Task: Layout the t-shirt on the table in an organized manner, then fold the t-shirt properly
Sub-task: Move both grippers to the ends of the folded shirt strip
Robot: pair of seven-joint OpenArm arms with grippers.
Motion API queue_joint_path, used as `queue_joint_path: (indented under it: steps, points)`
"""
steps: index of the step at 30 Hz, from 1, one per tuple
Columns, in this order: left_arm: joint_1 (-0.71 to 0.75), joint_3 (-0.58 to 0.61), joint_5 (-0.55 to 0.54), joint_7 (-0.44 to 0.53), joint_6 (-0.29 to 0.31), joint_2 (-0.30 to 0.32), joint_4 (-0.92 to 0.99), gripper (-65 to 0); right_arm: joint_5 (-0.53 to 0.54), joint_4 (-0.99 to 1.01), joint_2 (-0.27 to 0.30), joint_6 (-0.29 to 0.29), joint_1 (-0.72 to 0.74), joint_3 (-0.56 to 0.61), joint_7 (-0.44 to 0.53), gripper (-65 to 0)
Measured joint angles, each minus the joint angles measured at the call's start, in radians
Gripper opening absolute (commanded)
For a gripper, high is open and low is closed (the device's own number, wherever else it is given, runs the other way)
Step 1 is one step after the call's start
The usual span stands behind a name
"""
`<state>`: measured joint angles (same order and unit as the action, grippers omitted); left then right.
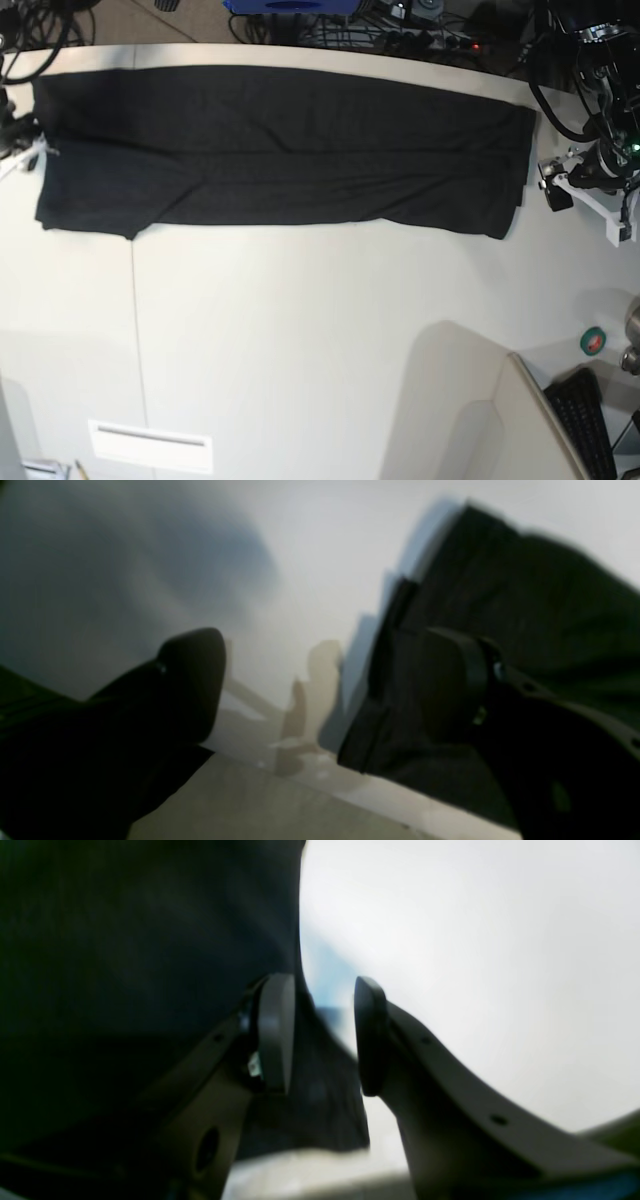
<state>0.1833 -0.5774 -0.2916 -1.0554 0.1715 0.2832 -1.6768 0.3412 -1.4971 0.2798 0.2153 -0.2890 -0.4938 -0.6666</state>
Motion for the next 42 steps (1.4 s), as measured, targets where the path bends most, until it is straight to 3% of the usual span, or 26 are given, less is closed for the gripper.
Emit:
queue_joint_path:
  steps: [6,8,12,15,19,22,29,31,35,37,42]
  points:
    - [-0.033,-0.154,-0.006,0.0,0.023,-0.064,0.007,-8.7,0.001,0.351,0.01,0.002,0.258,0.0,0.129,-29.4]
    - [-0.03,-0.188,0.004,-0.005,0.1,-0.063,0.01,-8.7,-0.007,0.444,0.016,-0.006,0.295,0.0,0.143,-29.4]
    - [-0.026,-0.229,0.004,-0.004,0.174,-0.064,0.01,-8.7,-0.008,0.542,0.033,-0.006,0.344,0.0,0.171,-29.4]
    - [-0.026,-0.235,0.004,0.0,0.177,-0.058,0.042,-8.7,-0.007,0.548,0.036,-0.005,0.37,0.0,0.182,-29.4]
    - [-0.023,-0.235,0.007,-0.003,0.177,-0.06,0.082,-8.7,-0.008,0.463,0.026,0.077,0.335,0.0,0.17,-29.6]
    - [-0.024,-0.235,0.007,-0.003,0.177,-0.06,0.082,-8.7,-0.008,0.437,0.026,0.08,0.324,-0.002,0.173,-29.6]
    - [-0.033,-0.233,0.007,-0.003,0.177,-0.059,0.082,-8.7,-0.005,0.58,0.027,0.081,0.385,-0.002,0.177,-29.7]
    - [-0.033,-0.231,0.007,-0.003,0.177,-0.059,0.082,-8.7,-0.008,0.581,0.028,0.081,0.385,-0.002,0.177,-34.1]
    - [-0.032,-0.231,0.007,-0.003,0.177,-0.059,0.085,-8.7,-0.004,0.581,0.028,0.081,0.388,-0.002,0.178,-54.8]
    - [-0.031,-0.231,0.007,-0.003,0.177,-0.059,0.087,-8.7,-0.004,0.581,0.027,0.081,0.388,-0.002,0.177,-62.0]
    - [-0.03,-0.23,0.007,-0.003,0.177,-0.059,0.087,-8.7,-0.006,0.521,0.027,0.084,0.364,-0.002,0.177,-65.0]
